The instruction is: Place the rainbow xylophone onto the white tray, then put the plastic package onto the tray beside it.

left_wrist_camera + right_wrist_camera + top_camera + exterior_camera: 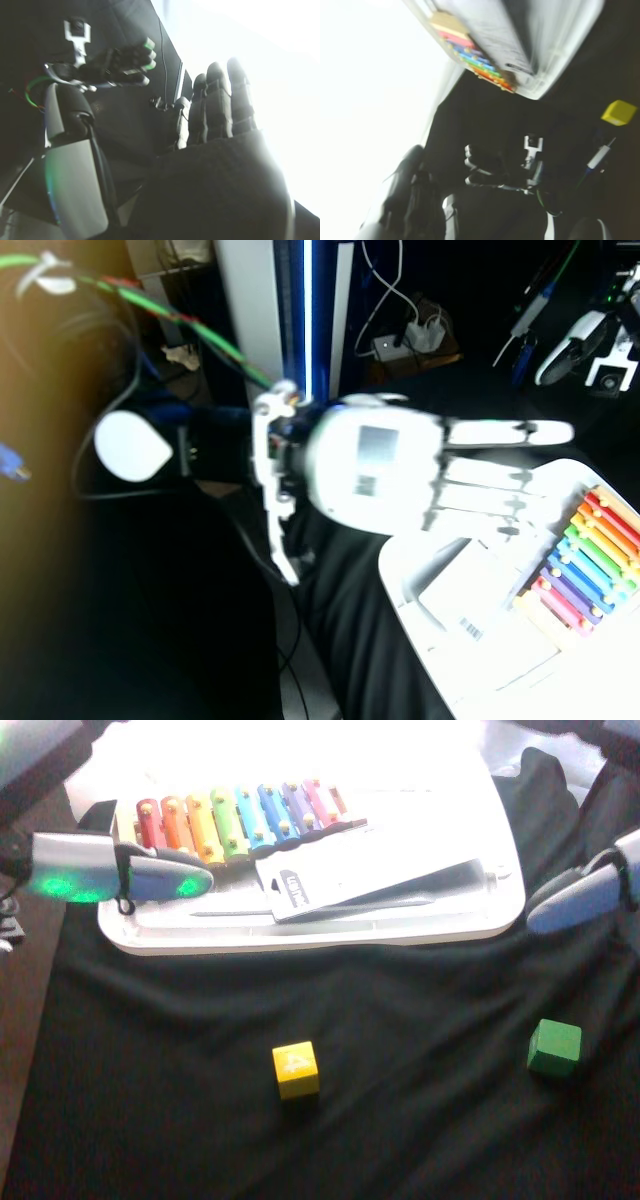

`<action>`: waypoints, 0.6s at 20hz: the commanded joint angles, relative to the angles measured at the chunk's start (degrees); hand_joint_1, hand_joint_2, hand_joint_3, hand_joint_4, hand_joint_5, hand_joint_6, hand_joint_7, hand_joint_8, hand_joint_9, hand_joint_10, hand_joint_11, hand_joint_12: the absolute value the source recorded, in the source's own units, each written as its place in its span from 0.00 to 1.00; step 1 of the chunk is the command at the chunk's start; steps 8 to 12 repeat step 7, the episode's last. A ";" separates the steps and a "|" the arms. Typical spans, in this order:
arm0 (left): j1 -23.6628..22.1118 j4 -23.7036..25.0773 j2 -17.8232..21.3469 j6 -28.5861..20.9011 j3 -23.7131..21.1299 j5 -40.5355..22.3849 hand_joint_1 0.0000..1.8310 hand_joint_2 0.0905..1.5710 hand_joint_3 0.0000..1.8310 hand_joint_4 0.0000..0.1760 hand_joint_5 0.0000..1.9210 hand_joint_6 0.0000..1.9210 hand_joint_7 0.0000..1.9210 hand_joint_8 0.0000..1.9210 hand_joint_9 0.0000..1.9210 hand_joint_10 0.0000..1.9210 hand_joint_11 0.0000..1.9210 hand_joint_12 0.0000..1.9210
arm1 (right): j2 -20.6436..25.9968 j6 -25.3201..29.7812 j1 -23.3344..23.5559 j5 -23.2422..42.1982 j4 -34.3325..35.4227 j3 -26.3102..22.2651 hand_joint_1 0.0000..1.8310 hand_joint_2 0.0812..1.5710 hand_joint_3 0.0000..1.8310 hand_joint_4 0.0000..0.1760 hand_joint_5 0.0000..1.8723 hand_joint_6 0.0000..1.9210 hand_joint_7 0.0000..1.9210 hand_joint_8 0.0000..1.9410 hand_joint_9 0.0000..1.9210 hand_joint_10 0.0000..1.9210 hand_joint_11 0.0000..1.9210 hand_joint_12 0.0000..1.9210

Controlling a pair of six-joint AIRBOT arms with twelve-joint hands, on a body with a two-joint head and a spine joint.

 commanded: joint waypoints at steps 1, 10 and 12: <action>-0.32 -1.83 0.88 1.05 -0.45 -10.37 0.47 0.53 0.00 1.00 0.00 0.00 0.08 0.00 0.08 0.00 0.00 0.20 | 0.78 -0.69 0.84 8.61 5.09 -0.75 0.42 0.40 0.00 1.00 0.00 0.00 0.00 0.00 0.00 0.00 0.00 0.15; 3.45 -4.29 3.89 5.15 -4.31 -21.56 0.45 0.52 0.00 1.00 0.00 0.00 0.07 0.00 0.05 0.00 0.00 0.12 | 2.82 -6.52 -3.41 17.74 11.98 -4.89 0.41 0.46 0.01 0.66 0.00 0.00 0.00 0.00 0.00 0.00 0.02 0.02; 3.45 -4.29 3.89 5.15 -4.31 -21.56 0.45 0.52 0.00 1.00 0.00 0.00 0.07 0.00 0.05 0.00 0.00 0.12 | 2.82 -6.52 -3.41 17.74 11.98 -4.89 0.41 0.46 0.01 0.66 0.00 0.00 0.00 0.00 0.00 0.00 0.02 0.02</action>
